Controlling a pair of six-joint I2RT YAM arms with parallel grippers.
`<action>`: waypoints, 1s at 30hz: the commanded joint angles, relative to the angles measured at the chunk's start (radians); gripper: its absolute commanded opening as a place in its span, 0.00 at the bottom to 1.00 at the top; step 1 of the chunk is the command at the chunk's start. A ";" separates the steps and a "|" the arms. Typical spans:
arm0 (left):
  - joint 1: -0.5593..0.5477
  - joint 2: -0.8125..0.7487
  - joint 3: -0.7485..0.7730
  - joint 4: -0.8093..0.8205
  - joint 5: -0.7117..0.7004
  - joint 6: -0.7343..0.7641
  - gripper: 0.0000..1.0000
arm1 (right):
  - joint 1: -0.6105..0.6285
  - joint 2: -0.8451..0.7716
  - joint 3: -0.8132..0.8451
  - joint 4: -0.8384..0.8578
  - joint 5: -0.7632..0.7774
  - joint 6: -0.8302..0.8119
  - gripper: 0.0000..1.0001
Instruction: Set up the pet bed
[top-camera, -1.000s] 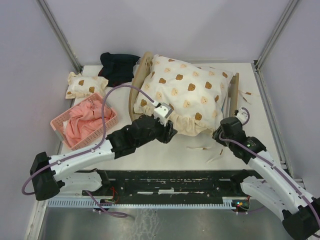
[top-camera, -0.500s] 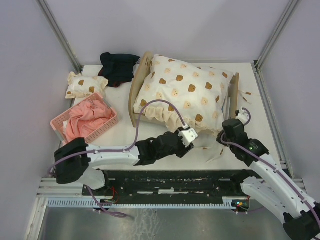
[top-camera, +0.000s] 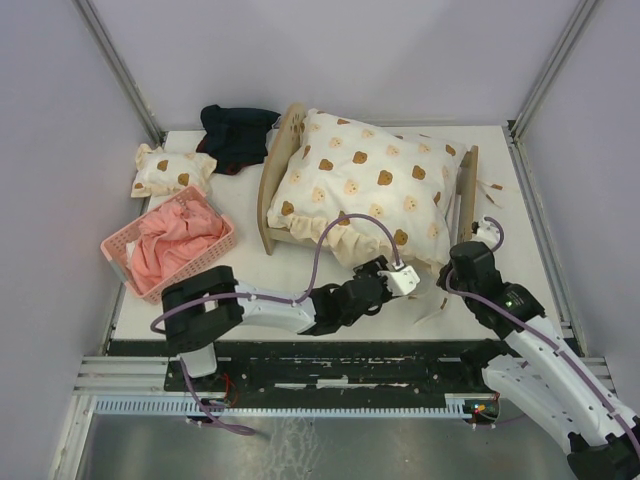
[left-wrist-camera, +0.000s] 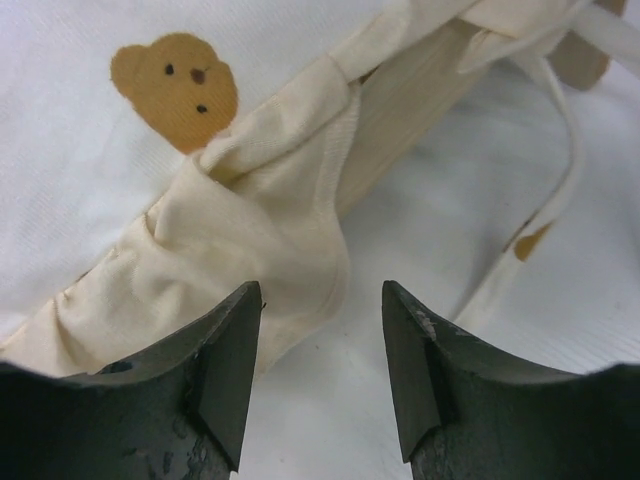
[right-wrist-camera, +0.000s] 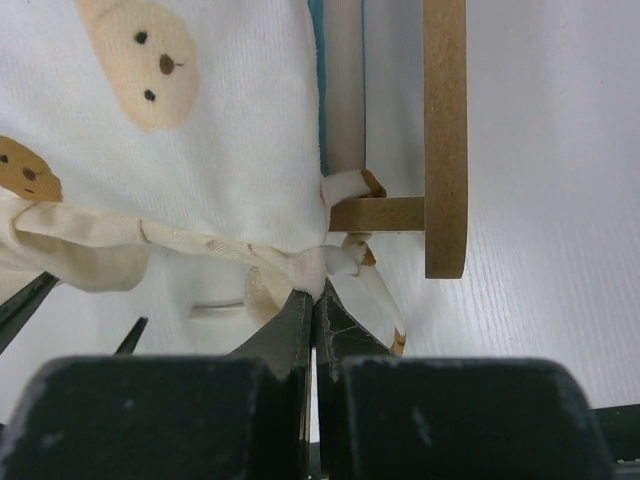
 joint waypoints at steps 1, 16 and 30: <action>-0.001 0.068 0.044 0.147 -0.169 0.139 0.57 | 0.001 -0.010 0.048 -0.024 0.039 -0.033 0.02; -0.004 0.161 0.019 0.328 -0.295 0.328 0.39 | 0.000 -0.007 0.044 -0.013 0.057 -0.028 0.02; -0.019 -0.153 -0.182 0.127 0.092 0.211 0.03 | -0.020 0.033 0.076 -0.049 0.201 -0.072 0.02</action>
